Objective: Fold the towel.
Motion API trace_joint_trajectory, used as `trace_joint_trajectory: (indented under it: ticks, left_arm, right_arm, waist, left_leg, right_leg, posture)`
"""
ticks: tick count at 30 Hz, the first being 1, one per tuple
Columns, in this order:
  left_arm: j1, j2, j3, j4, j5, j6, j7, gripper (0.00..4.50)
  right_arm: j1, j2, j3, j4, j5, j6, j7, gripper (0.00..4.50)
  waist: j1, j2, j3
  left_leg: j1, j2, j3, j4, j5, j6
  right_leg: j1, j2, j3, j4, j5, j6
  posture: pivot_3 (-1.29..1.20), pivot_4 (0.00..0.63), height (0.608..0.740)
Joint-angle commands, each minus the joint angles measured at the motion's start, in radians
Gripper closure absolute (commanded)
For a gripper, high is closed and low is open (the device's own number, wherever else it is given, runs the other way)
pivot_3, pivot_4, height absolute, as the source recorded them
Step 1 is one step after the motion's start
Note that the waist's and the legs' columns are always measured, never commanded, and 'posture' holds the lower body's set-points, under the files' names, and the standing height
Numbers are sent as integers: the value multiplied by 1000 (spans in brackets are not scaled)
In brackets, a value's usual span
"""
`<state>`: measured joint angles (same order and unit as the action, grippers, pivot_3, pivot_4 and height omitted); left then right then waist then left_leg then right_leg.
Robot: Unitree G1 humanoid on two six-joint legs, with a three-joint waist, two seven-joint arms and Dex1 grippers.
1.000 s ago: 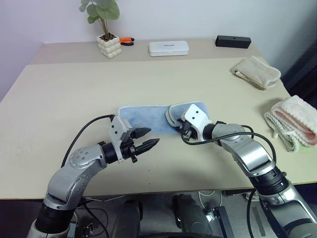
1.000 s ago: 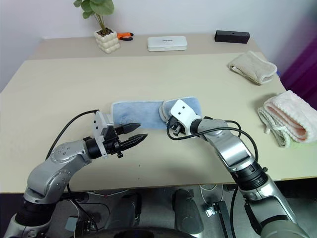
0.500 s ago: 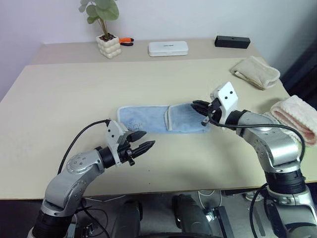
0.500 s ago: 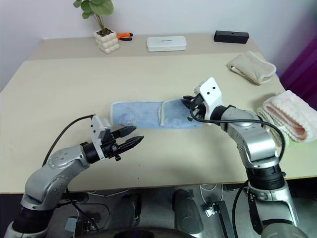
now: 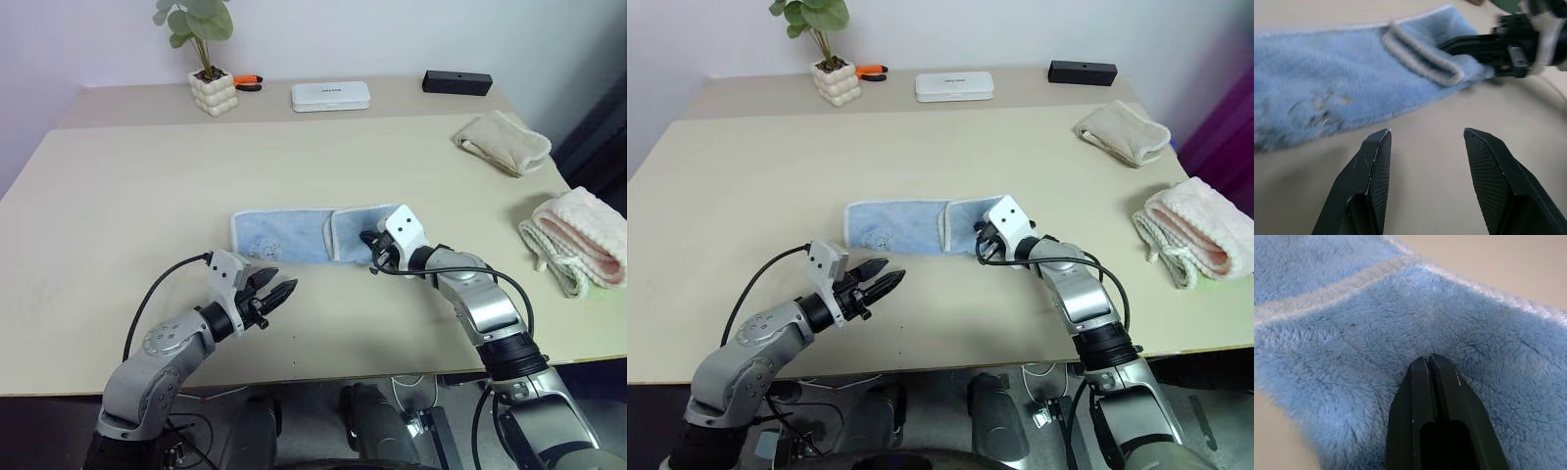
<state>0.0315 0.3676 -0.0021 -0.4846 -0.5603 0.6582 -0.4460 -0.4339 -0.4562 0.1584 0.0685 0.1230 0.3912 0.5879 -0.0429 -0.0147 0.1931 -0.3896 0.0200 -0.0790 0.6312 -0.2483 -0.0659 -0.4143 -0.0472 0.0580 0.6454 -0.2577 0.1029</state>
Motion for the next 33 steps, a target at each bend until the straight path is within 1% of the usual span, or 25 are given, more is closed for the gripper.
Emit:
trace_joint_trajectory:
  ticks: [1,3,4,5,6,7,8,10,15,20,23,24,25,26,32,33]
  left_arm:
    - [-7,-90,117,-14,-184,150,126,1850]
    - [-29,-156,188,7,-332,234,204,1249]
    - [-49,-187,217,23,-372,268,260,785]
    - [-63,-203,236,32,-395,290,301,269]
    - [-74,-212,249,37,-408,309,332,0]
    - [-102,-243,275,68,-435,331,406,0]
    - [-132,-279,306,104,-471,346,485,0]
    - [-185,-335,358,162,-527,356,613,0]
    - [-284,-397,431,255,-560,292,790,0]
    - [-377,-403,449,346,-539,208,854,0]
    - [-399,-399,452,369,-535,168,865,0]
    - [-402,-401,453,370,-539,154,868,559]
    - [-404,-401,454,371,-542,142,869,865]
    - [-406,-400,452,372,-543,133,868,1294]
    - [-407,-379,452,356,-541,88,839,4456]
    - [-408,-364,455,350,-539,80,820,4456]
  right_arm:
    - [-54,-56,-86,-153,69,-8,75,3602]
    - [-65,-101,-79,-233,81,-14,137,2629]
    - [-66,-118,-71,-266,82,-18,159,2164]
    - [-65,-127,-67,-285,83,-18,169,1607]
    - [-64,-132,-65,-296,83,-17,175,1191]
    - [-62,-135,-59,-322,85,-13,184,645]
    - [-60,-138,-51,-346,87,-11,195,236]
    - [-52,-137,-37,-381,88,-8,207,236]
    - [-26,-132,-5,-411,72,-7,208,236]
    - [-4,-134,28,-435,48,-14,207,236]
    - [2,-134,33,-441,39,-16,206,236]
    - [5,-136,35,-444,36,-17,206,159]
    - [8,-138,36,-445,33,-18,207,159]
    - [11,-139,37,-447,29,-20,208,159]
    - [40,-144,36,-468,15,-17,205,159]
    - [44,-144,37,-472,12,-16,205,159]
  waist:
    - [2,1,1]
    - [3,1,1]
    - [3,0,0]
    - [3,0,0]
    - [3,-1,0]
    - [2,-1,0]
    - [3,-1,0]
    - [6,-1,0]
    - [11,-1,-1]
    - [7,-1,-1]
    - [4,-1,-1]
    - [3,-1,-1]
    - [3,-1,-1]
    - [3,-1,-1]
    - [8,-2,0]
    - [9,-2,0]
  left_leg:
    - [-1,0,0,0,0,0]
    - [-1,0,0,1,0,0]
    - [-1,0,-1,1,0,0]
    - [-1,0,-2,1,0,0]
    - [-1,0,-3,1,0,0]
    - [0,0,-4,1,0,0]
    - [1,0,-4,1,0,0]
    - [1,-1,-4,1,0,0]
    - [2,-1,-4,2,0,0]
    - [4,-2,-4,1,0,-1]
    - [4,-2,-4,1,1,-1]
    - [4,-2,-4,1,1,-1]
    - [4,-2,-4,1,1,-1]
    - [4,-2,-4,1,1,-1]
    - [2,-2,-4,1,1,-1]
    - [2,-2,-4,1,1,-1]
  right_leg:
    - [0,-1,0,0,0,0]
    - [0,-1,0,0,0,0]
    - [0,-1,-1,0,0,1]
    - [0,-1,-2,0,0,1]
    - [1,-1,-3,0,0,1]
    - [2,0,-4,0,0,0]
    - [3,0,-4,0,0,0]
    - [4,-1,-4,0,0,0]
    - [5,-1,-4,0,0,0]
    - [6,-1,-4,0,0,0]
    - [6,-1,-4,0,0,0]
    - [6,-1,-4,-1,0,0]
    - [5,-1,-4,-1,0,0]
    - [5,-1,-4,-1,0,0]
    - [5,-1,-4,-2,0,0]
    - [5,-1,-4,-2,0,0]
  posture:
    - [0,150,737]
    - [0,150,737]
    - [0,150,737]
    - [0,150,737]
    - [0,150,737]
    - [0,150,737]
    - [0,150,737]
    - [0,150,737]
    - [0,150,737]
    - [0,150,737]
    - [0,150,737]
    - [0,150,737]
    - [0,150,737]
    - [0,150,737]
    - [0,150,737]
    - [0,150,737]
